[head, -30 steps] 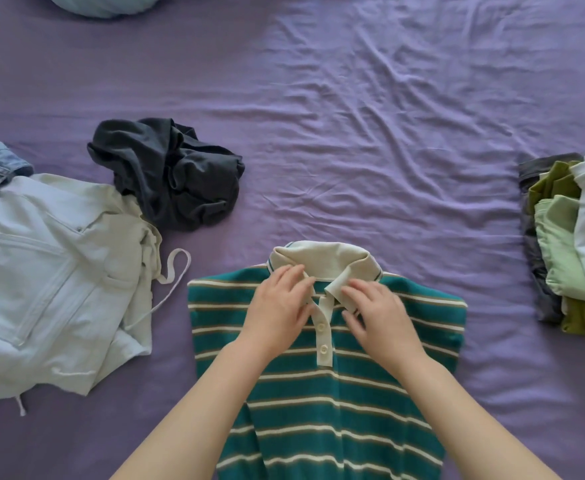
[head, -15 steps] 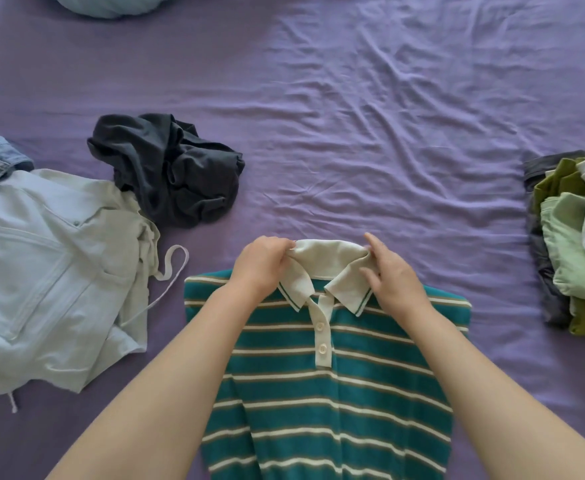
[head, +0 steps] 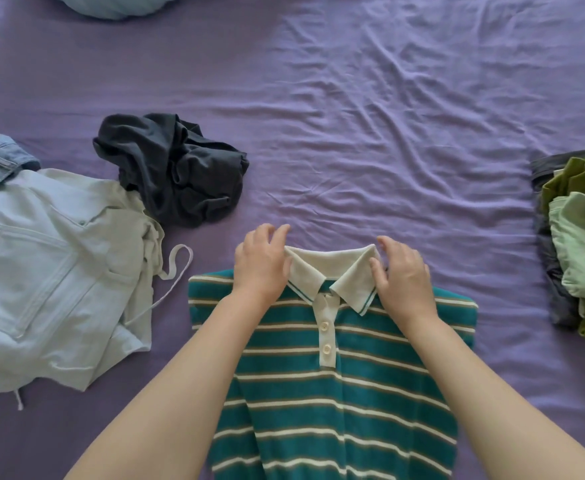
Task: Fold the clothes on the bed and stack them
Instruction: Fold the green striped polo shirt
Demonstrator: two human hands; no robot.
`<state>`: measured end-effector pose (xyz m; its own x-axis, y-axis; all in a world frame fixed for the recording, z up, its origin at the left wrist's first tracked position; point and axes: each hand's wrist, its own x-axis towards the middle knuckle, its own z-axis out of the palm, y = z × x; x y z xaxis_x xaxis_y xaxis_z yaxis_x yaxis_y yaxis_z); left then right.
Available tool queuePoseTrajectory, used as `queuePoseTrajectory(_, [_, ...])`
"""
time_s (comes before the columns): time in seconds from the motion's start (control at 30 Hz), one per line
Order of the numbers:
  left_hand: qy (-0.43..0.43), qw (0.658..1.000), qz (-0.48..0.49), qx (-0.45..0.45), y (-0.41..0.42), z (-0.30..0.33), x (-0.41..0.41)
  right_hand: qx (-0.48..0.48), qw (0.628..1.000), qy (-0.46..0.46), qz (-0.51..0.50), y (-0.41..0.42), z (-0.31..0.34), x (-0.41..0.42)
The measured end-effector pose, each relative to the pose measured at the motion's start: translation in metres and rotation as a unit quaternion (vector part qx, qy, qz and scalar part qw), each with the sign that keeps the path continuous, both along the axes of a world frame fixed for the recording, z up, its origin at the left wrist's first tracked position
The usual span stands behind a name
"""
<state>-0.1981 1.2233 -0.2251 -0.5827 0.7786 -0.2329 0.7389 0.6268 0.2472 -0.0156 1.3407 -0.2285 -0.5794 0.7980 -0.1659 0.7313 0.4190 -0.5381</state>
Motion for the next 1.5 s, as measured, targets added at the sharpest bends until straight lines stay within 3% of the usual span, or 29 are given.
queuePoseTrajectory(0.13, [0.084,0.984,-0.054,0.15,-0.025,-0.008,0.049,0.127,0.989,-0.008,0.081,-0.041,-0.003,0.018])
queuePoseTrajectory(0.17, [0.082,0.983,-0.08,0.144,-0.033,-0.013,0.062,0.136,0.986,-0.019,0.096,-0.054,-0.006,0.023])
queuePoseTrajectory(0.3, [0.015,0.984,-0.14,-0.105,-0.053,-0.037,0.084,0.054,0.967,-0.189,0.164,-0.076,-0.027,0.031])
queuePoseTrajectory(0.4, [0.007,0.977,-0.155,-0.146,-0.053,-0.049,0.08,0.037,0.946,-0.268,0.179,-0.071,-0.041,0.028])
queuePoseTrajectory(0.6, [-0.006,0.989,-0.083,-0.125,-0.074,-0.03,0.108,0.045,0.946,-0.253,0.197,-0.084,-0.023,0.042])
queuePoseTrajectory(0.73, [-0.035,0.982,-0.049,-0.181,-0.132,-0.019,0.153,0.042,0.942,-0.233,0.239,-0.129,-0.008,0.081])
queuePoseTrajectory(1.0, [-0.055,0.975,-0.113,-0.183,-0.223,-0.005,0.211,0.066,0.943,-0.179,0.272,-0.226,-0.002,0.155])
queuePoseTrajectory(1.2, [-0.076,0.984,0.042,-0.157,-0.269,-0.001,0.227,0.077,0.951,-0.194,0.227,-0.27,-0.008,0.198])
queuePoseTrajectory(1.3, [-0.131,0.974,0.153,-0.106,-0.284,0.008,0.233,0.072,0.965,-0.21,0.141,-0.292,-0.002,0.218])
queuePoseTrajectory(1.37, [-0.194,0.949,0.248,-0.031,-0.289,0.014,0.237,0.043,0.973,-0.218,0.063,-0.308,0.003,0.228])
queuePoseTrajectory(1.43, [-0.258,0.901,0.345,0.044,-0.294,0.016,0.238,-0.014,0.969,-0.244,0.026,-0.324,0.005,0.235])
queuePoseTrajectory(1.5, [-0.3,0.863,0.401,0.062,-0.298,0.017,0.235,-0.06,0.97,-0.234,-0.006,-0.331,0.006,0.236])
